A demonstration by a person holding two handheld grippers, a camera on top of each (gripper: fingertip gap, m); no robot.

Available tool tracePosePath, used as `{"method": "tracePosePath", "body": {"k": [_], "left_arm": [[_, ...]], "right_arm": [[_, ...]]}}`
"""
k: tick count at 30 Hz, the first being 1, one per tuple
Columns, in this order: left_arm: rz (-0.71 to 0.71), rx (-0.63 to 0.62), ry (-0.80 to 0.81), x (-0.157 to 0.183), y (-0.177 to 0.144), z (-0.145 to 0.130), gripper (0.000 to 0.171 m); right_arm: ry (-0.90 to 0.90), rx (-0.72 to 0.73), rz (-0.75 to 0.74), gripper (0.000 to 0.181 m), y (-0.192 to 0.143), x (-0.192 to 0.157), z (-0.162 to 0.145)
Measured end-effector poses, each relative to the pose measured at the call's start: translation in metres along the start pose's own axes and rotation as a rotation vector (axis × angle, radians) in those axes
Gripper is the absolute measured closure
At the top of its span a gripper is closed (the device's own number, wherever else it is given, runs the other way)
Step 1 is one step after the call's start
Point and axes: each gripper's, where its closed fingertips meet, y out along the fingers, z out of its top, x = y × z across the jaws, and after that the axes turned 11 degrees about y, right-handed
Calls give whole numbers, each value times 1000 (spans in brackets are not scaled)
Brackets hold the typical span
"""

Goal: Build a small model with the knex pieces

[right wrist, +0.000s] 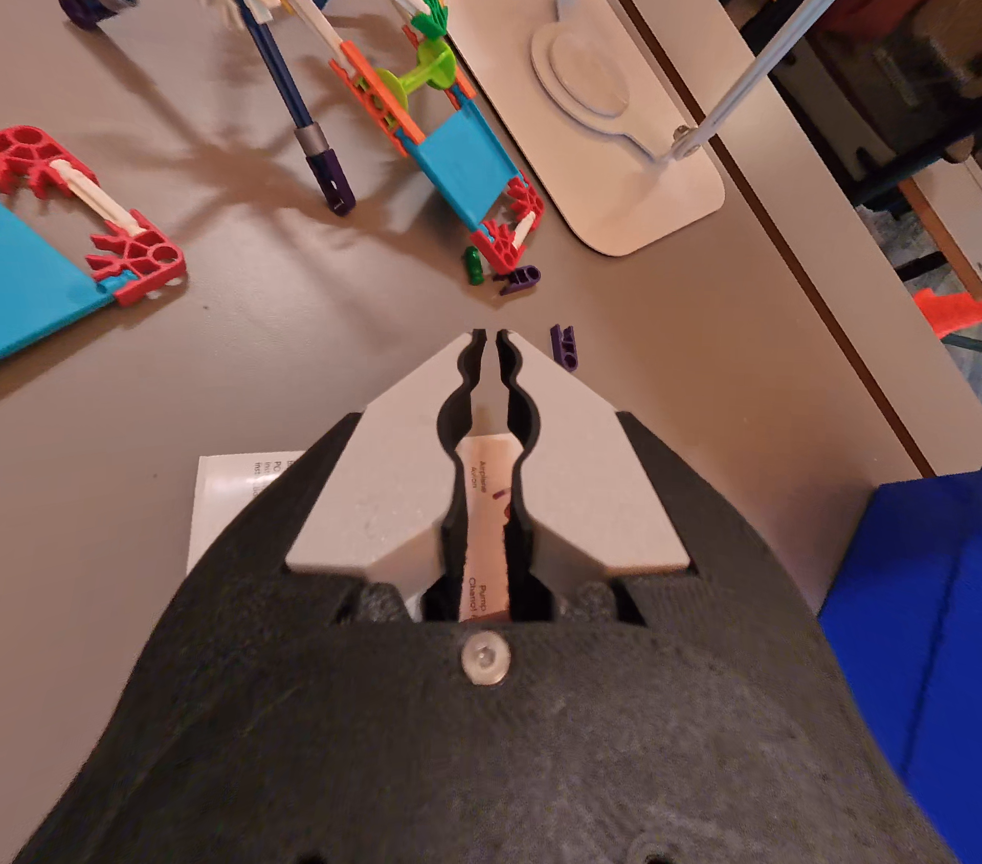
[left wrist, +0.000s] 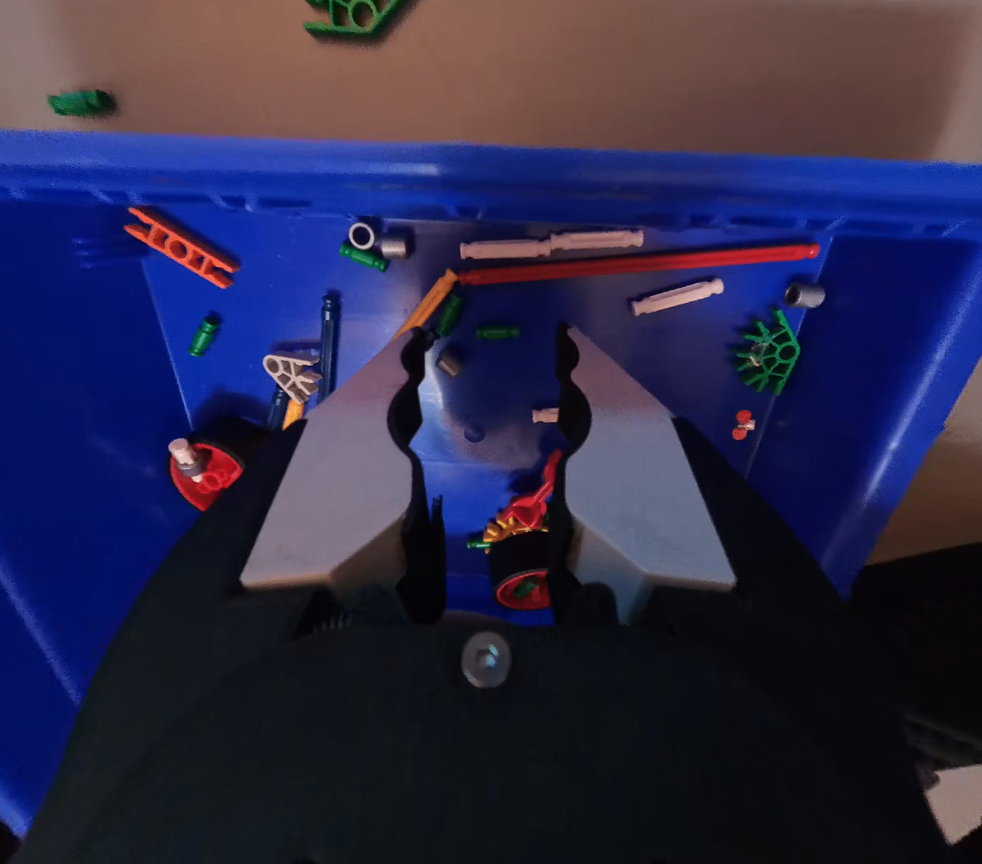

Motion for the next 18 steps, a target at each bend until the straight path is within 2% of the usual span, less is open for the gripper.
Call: {"method": "tracePosePath", "body": {"k": [4, 8, 10, 13, 16, 18], "left_arm": [[5, -61, -38, -6, 9, -18, 127], [111, -73, -98, -34, -2, -36, 126], [162, -6, -128, -49, -11, -34, 128], [321, 80, -161, -84, -19, -23, 138], [366, 119, -268, -105, -8, -10, 138], [343, 131, -344, -111, 3, -5, 138]], "right_arm": [[-2, -16, -18, 178, 1, 3, -3], [-3, -25, -25, 178, 0, 5, -5], [-3, -26, -23, 177, 0, 5, -5], [-5, -28, -19, 177, 0, 4, -6], [-18, -27, -19, 177, 0, 3, -4], [-23, -17, -17, 177, -2, 3, -2]]}}
